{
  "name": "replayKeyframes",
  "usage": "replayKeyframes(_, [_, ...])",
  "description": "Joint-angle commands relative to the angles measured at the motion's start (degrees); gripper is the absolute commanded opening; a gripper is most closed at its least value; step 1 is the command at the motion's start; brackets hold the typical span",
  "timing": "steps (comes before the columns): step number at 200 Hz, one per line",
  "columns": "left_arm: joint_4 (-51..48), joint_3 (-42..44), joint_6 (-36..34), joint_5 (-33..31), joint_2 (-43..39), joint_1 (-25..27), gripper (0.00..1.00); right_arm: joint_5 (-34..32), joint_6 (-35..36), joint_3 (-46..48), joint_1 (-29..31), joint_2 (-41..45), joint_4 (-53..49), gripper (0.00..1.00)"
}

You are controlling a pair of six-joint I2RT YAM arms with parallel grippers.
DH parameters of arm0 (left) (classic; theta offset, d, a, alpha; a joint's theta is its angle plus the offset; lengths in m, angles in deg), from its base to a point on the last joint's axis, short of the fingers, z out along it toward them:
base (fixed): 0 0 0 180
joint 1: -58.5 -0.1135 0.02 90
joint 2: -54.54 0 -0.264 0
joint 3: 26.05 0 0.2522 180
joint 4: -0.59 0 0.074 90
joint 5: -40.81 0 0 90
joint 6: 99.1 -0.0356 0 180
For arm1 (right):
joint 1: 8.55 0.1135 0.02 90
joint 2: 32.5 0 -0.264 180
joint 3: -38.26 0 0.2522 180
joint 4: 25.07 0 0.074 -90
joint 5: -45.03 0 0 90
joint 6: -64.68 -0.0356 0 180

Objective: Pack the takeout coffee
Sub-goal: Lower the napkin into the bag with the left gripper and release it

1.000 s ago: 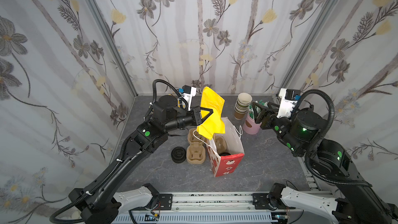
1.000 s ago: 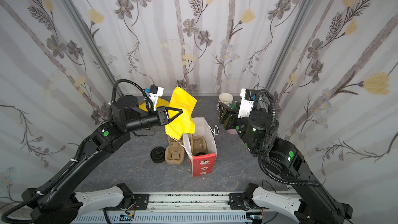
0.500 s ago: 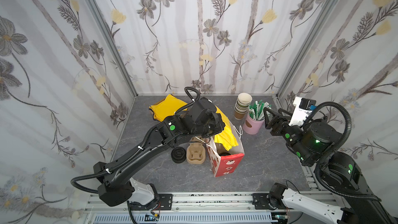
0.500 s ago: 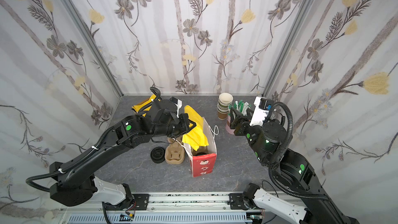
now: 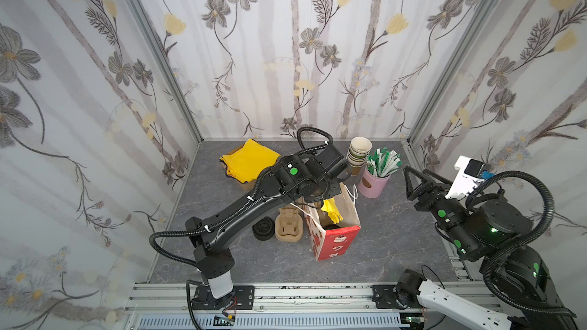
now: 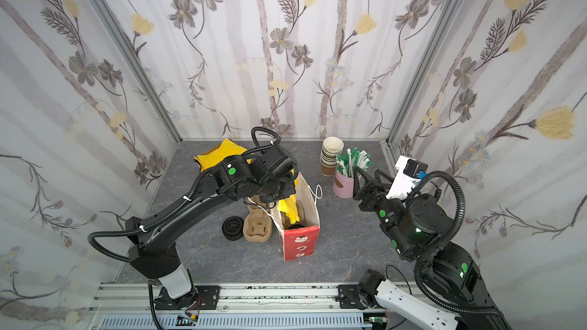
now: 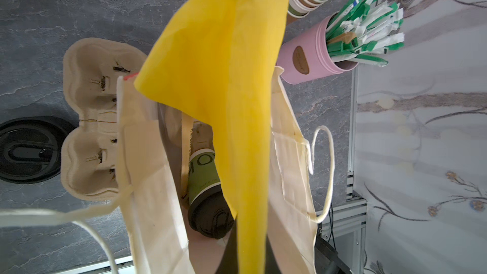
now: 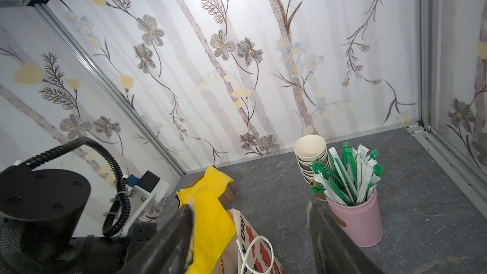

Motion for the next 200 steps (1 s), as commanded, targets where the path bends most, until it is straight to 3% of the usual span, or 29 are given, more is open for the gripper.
replayKeyframes(1, [-1.39,-1.61,-2.68,-0.66,2.25,-0.08,0.0,-1.29,-1.07,0.37,-0.01,0.38,0.42,0.69])
replayKeyframes(72, [-1.32,0.07,-5.81,-1.04,7.28,-0.15,0.0,-1.35,-1.45,0.38,0.06,1.16,-0.51,0.69])
replayKeyframes(97, [-0.9,2.18,-5.66,2.52,7.47,-0.14,0.0,-1.2,-1.38,0.46,0.06,1.25,-0.54,0.69])
replayKeyframes(125, [-0.7,5.15,-5.52,6.7,5.8,-0.02,0.0,-0.84,-1.4,0.64,0.07,1.49,-0.87,0.69])
replayKeyframes(175, [1.64,12.9,-5.23,7.9,0.95,-0.67,0.0,-0.24,-2.78,2.34,0.06,3.13,-1.03,0.68])
replayKeyframes(200, [4.03,10.97,-6.02,5.99,2.33,-1.22,0.0,0.23,-3.29,2.65,0.02,3.51,-1.13,0.68])
